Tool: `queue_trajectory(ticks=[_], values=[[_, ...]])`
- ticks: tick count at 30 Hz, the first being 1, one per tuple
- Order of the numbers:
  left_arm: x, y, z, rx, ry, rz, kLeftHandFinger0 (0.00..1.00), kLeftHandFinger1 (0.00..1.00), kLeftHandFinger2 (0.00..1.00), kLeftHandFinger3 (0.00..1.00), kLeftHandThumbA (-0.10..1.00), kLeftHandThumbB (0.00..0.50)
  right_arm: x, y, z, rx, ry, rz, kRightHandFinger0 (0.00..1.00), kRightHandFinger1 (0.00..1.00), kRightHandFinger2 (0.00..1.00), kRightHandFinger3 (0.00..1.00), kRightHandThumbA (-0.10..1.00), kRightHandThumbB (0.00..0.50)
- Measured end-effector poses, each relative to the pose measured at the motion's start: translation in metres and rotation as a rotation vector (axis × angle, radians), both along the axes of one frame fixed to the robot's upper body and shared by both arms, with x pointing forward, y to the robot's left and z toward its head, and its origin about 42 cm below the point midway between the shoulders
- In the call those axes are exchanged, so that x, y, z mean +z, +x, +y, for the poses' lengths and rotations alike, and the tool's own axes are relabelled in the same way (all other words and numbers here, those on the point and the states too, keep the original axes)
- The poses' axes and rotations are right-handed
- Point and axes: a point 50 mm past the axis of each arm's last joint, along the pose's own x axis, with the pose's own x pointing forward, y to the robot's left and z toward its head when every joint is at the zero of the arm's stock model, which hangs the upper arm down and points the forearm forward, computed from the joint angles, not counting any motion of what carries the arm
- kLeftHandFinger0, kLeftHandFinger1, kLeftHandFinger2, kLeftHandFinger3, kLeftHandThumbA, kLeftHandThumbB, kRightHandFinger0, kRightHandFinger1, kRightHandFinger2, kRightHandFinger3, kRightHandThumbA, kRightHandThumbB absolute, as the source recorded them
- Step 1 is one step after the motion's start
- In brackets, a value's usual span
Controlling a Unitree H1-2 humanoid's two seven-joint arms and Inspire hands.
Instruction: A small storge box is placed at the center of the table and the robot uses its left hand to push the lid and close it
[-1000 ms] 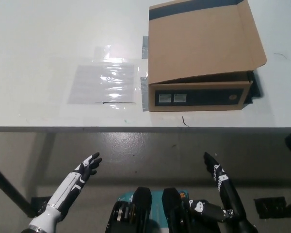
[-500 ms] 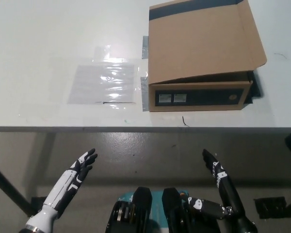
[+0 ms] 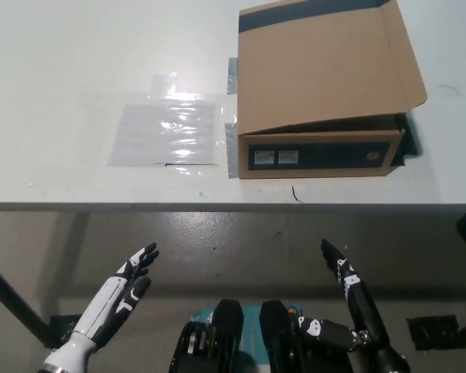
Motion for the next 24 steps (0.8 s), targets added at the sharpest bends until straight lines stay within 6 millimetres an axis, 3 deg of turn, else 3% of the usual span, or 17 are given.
queue_trajectory(ticks=[6, 24], values=[[-0.0020, -0.0006, 0.0015, 0.006, 0.088, -0.023, 1.00, 1.00, 1.00, 1.00, 1.00, 0.255, -0.0006, -0.0002, -0.0008, -0.001, -0.005, 0.001, 1.00, 1.00, 1.00, 1.00, 1.00, 0.383], [-0.0034, 0.0001, 0.0011, 0.023, 0.149, -0.036, 1.00, 1.00, 1.00, 1.00, 1.00, 0.252, -0.0020, 0.0000, -0.0017, -0.010, -0.007, 0.005, 1.00, 1.00, 1.00, 1.00, 1.00, 0.400]])
